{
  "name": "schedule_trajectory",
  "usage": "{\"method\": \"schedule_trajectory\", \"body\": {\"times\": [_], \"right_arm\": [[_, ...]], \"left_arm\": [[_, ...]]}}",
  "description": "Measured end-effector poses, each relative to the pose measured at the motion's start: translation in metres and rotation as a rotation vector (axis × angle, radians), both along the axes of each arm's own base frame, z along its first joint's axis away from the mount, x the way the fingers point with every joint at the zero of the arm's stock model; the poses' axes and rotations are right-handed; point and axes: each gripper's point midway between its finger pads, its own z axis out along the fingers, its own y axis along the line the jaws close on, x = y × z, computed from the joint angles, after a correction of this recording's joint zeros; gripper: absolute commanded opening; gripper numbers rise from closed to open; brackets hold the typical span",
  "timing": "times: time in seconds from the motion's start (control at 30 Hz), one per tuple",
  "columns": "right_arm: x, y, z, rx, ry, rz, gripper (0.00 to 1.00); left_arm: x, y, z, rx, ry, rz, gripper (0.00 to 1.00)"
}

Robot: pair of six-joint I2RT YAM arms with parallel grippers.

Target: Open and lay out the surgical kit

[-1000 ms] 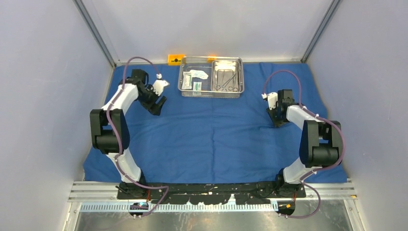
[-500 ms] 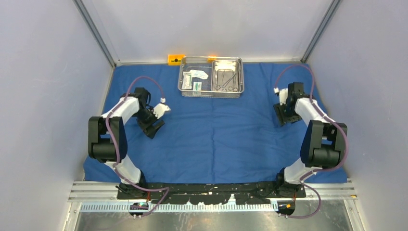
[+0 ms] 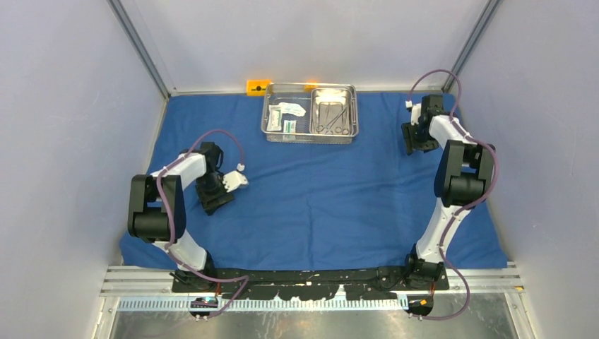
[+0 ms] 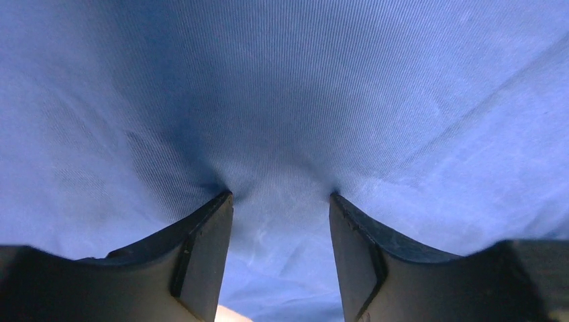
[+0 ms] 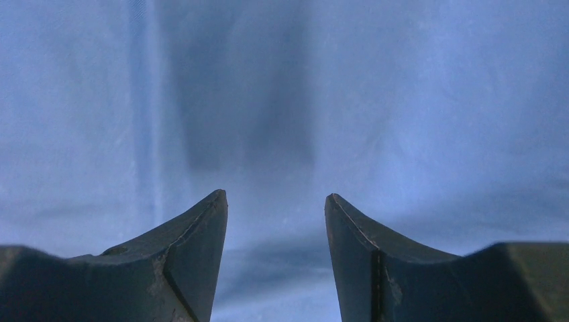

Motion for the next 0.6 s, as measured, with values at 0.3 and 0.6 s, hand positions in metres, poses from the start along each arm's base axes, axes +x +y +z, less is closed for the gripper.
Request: {"method": "schedule_trajectory", "body": {"times": [0.3, 0.6], "right_arm": [[0.011, -0.003, -0.013, 0.011, 0.026, -0.015, 0.61], [-0.041, 0.009, 0.033, 0.072, 0.002, 0.047, 0.60]], "left_arm": [[-0.009, 0.016, 0.000, 0.088, 0.010, -0.056, 0.59], [-0.013, -0.003, 0.024, -0.042, 0.048, 0.001, 0.69]]}}
